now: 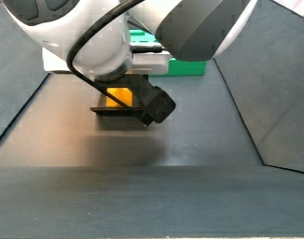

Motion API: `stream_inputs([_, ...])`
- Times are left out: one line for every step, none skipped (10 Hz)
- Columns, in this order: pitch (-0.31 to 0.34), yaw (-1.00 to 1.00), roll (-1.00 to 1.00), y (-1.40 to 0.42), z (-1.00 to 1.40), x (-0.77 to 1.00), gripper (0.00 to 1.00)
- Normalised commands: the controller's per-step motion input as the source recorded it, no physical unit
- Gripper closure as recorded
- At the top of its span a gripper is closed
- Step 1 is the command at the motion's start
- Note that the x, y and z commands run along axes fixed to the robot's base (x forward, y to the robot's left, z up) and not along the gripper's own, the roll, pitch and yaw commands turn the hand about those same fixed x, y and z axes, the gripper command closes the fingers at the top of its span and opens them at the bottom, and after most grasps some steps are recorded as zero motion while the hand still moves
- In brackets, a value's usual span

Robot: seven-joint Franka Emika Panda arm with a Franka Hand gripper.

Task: Pick up the star object. Move up. Place the star object on the fixture. Regrasp the star object. Move to above the board. Insert the star object.
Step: Regrasp the star object.

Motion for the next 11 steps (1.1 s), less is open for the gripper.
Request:
stream_inputs([-0.026, 0.00, 0.02, 0.00, 1.00, 0.00, 0.00])
stream_inputs([-0.027, 0.00, 0.02, 0.00, 1.00, 0.00, 0.00])
stream_inputs([-0.012, 0.02, 0.04, 0.00, 1.00, -0.02, 0.00])
stream_inputs([0.001, 0.03, 0.04, 0.00, 1.00, -0.03, 0.00])
stream_inputs([0.020, 0.03, 0.04, 0.00, 1.00, -0.03, 0.00])
stream_inputs([0.043, 0.03, 0.04, 0.01, 0.92, -0.03, 0.00])
stream_inputs([0.068, 0.02, 0.04, 0.01, 0.67, -0.03, 0.00])
stream_inputs([0.084, 0.01, 0.04, 0.01, 0.48, -0.03, 0.00])
stream_inputs([0.093, -0.01, 0.04, 0.01, 0.23, -0.03, 0.00])
stream_inputs([0.071, 0.03, 1.00, -1.00, 0.88, -0.01, 0.00])
stream_inputs([0.069, 0.03, 1.00, -1.00, 0.81, 0.00, 0.00])
